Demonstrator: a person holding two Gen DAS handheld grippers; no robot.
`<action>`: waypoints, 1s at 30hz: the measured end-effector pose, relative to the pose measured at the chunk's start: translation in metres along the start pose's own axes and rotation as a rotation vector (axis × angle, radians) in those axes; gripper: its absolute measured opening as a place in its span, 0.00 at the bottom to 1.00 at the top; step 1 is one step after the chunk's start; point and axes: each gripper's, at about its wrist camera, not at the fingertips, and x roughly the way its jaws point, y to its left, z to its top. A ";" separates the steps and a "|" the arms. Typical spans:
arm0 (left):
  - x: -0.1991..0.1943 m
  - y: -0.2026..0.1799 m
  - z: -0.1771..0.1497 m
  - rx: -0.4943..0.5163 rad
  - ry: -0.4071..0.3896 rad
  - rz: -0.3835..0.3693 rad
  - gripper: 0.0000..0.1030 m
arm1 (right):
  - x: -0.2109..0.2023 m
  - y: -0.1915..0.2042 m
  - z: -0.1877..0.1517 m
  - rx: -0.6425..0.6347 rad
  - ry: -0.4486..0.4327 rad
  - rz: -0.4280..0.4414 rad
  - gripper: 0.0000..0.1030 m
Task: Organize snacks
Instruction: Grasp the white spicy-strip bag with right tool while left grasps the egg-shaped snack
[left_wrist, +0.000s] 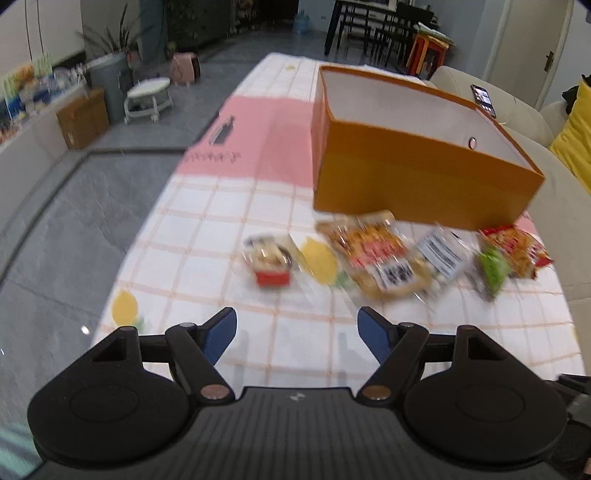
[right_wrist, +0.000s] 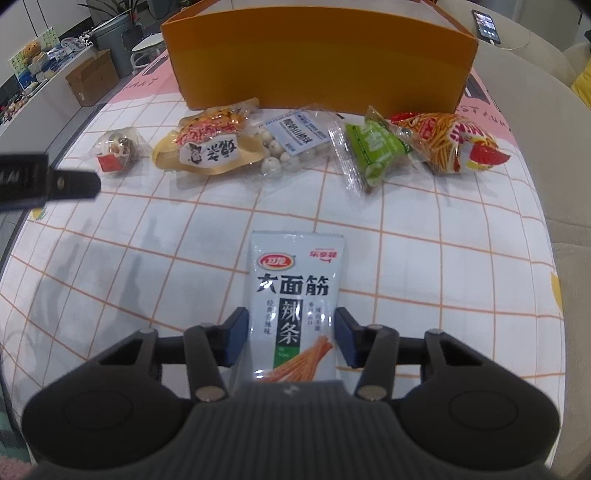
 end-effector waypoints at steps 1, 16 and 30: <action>0.003 0.000 0.004 0.011 -0.009 0.002 0.85 | 0.001 -0.002 0.002 0.005 0.000 -0.005 0.47; 0.061 0.001 0.028 0.095 0.010 0.022 0.86 | 0.011 -0.024 0.021 0.066 0.008 -0.020 0.47; 0.076 0.016 0.029 -0.019 0.109 -0.028 0.58 | 0.011 -0.025 0.022 0.056 0.003 -0.006 0.46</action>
